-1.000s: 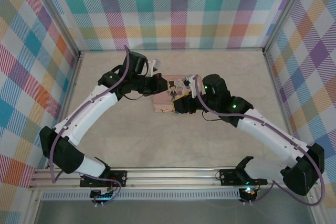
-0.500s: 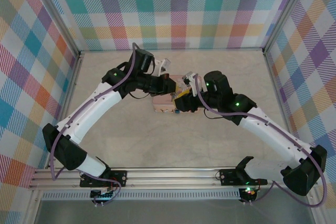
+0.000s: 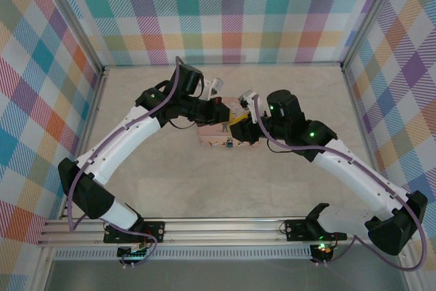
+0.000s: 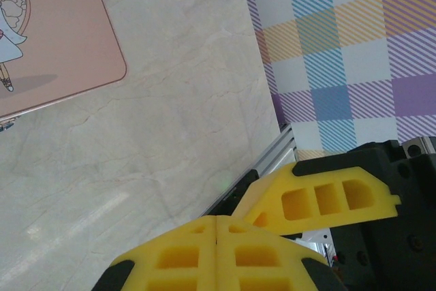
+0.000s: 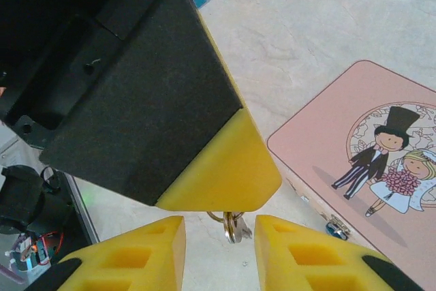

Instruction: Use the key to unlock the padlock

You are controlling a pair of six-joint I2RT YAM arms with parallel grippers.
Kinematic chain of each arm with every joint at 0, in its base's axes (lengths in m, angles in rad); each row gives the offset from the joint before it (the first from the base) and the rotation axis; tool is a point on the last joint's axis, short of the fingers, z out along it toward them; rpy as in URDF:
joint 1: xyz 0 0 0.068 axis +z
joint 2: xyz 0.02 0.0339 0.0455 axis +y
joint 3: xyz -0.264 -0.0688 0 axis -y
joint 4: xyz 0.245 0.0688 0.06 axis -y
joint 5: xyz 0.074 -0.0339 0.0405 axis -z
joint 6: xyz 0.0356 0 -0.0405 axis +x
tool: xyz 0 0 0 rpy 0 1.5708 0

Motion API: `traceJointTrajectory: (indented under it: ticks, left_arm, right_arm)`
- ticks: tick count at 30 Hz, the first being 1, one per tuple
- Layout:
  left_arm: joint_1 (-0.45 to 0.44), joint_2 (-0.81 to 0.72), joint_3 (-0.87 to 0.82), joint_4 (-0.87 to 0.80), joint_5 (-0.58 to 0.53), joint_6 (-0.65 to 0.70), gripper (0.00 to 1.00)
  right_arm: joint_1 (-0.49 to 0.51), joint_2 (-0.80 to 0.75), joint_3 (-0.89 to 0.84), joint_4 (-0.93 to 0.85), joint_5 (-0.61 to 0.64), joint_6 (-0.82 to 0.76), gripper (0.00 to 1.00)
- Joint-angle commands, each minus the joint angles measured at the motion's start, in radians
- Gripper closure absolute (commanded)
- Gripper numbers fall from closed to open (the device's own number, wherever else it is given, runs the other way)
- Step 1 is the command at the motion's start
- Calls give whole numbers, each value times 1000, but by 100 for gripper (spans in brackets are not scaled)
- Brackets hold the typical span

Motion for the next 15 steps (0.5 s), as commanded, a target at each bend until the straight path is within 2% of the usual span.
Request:
traceJointTrajectory:
  ticks: [1,7,10,15]
  left_arm:
    - [-17,5,43,-11,30,18,100]
    - [-18,7,53,-9,35,17,100]
    - [-17,8,58,-8,33,17,100]
    - [-18,13,64,-8,37,15,100]
  right_arm:
    - [4,-5,42,-22,12,-30,68]
    - [4,20,63,-30,6,-42,73]
    - [4,35,73,-37,-2,-44,64]
    - [3,41,77,-33,-5,-49,66]
